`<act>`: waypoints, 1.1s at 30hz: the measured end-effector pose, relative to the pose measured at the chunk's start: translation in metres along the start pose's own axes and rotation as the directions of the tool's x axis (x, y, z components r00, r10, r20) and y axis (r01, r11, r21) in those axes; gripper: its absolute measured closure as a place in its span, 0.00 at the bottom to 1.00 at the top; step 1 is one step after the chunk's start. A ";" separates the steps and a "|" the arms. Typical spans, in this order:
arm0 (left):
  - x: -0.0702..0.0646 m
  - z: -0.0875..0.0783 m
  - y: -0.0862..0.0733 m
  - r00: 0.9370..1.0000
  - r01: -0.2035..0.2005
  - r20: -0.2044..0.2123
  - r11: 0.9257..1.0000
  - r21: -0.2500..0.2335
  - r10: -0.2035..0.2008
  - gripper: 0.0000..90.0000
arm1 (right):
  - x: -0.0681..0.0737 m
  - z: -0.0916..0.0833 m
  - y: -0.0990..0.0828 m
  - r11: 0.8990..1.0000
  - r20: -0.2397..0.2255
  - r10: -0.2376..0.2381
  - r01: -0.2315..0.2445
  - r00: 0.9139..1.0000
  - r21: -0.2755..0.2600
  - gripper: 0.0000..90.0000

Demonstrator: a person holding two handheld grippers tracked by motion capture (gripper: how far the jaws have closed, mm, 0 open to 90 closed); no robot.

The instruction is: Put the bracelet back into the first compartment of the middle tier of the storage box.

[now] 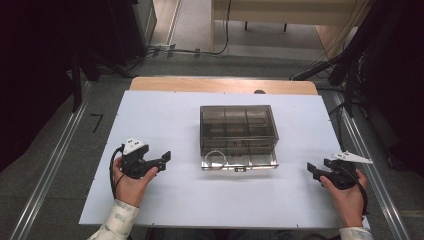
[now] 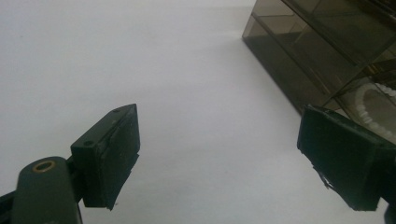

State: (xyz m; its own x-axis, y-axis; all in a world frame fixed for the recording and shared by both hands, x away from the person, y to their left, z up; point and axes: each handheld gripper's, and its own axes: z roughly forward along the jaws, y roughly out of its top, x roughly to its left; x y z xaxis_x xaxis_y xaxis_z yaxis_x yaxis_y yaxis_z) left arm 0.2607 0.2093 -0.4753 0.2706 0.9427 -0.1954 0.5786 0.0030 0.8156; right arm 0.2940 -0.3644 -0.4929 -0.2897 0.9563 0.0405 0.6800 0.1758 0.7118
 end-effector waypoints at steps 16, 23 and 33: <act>0.020 -0.008 -0.005 0.998 0.032 -0.047 0.999 0.003 -0.031 0.15 | 0.000 0.000 0.000 1.000 -0.004 0.000 0.000 1.000 0.003 0.33; 0.029 -0.010 -0.005 0.996 0.054 -0.075 0.998 -0.007 -0.055 0.15 | 0.000 0.000 0.000 1.000 -0.005 0.002 -0.002 1.000 0.002 0.33; 0.038 -0.013 -0.006 0.993 0.074 -0.088 0.997 -0.008 -0.074 0.15 | 0.000 0.000 0.000 1.000 -0.006 0.006 -0.006 1.000 0.003 0.33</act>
State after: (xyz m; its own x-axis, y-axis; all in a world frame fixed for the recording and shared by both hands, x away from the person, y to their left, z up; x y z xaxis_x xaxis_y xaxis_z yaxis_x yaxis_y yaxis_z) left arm 0.2575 0.2495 -0.4811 0.1585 0.9655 -0.2066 0.5910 0.0748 0.8032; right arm 0.2942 -0.3645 -0.4935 -0.2896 0.9559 0.0484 0.6839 0.1713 0.7092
